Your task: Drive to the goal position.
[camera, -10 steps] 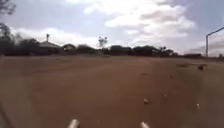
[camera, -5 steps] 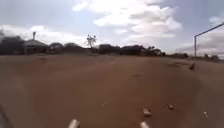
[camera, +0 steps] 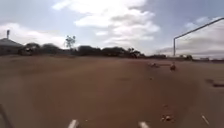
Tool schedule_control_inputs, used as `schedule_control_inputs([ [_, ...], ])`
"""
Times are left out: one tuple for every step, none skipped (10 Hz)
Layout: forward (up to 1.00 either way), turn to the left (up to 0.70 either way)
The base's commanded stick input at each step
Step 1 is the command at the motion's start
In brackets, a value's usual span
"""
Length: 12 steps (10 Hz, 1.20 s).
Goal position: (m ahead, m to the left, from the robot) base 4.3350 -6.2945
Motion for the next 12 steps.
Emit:
schedule_control_inputs([
  [0.70, -0.13],
  [0.70, 0.00],
  [0.70, 0.00],
  [0.70, 0.00],
  [0.70, 0.00],
  [0.70, 0.00],
  [0.70, 0.00],
  [0.70, 0.00],
  [0.70, 0.00],
  [0.70, 0.00],
  [0.70, 0.00],
  [0.70, 0.00],
])
